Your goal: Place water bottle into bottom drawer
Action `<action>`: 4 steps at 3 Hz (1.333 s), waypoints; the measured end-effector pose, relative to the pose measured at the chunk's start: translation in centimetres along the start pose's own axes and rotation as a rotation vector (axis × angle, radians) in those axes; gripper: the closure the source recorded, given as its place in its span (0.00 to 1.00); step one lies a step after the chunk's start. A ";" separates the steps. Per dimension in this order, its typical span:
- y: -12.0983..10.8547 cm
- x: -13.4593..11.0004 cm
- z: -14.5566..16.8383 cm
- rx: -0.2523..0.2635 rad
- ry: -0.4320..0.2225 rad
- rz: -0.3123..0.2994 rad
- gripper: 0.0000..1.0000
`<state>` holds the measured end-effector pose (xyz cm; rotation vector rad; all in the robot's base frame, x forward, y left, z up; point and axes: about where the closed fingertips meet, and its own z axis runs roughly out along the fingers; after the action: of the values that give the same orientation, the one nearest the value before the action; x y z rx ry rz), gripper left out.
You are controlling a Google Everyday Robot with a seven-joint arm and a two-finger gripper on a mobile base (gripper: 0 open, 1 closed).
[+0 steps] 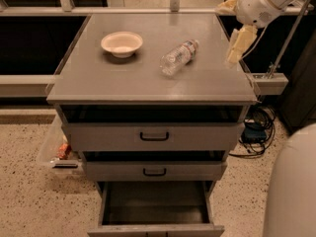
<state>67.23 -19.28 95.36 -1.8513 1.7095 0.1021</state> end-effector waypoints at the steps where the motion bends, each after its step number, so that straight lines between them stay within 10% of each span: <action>1: -2.4 0.5 1.9 0.021 -0.078 -0.031 0.00; 3: -5.0 -1.8 11.2 -0.019 -0.277 -0.051 0.00; 4: -5.1 -1.8 11.6 -0.023 -0.273 -0.042 0.00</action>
Offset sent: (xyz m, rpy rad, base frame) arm 0.1376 0.0276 -0.0158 0.2257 -0.0227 0.2110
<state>75.57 -12.29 88.66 -1.7955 1.4866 0.3427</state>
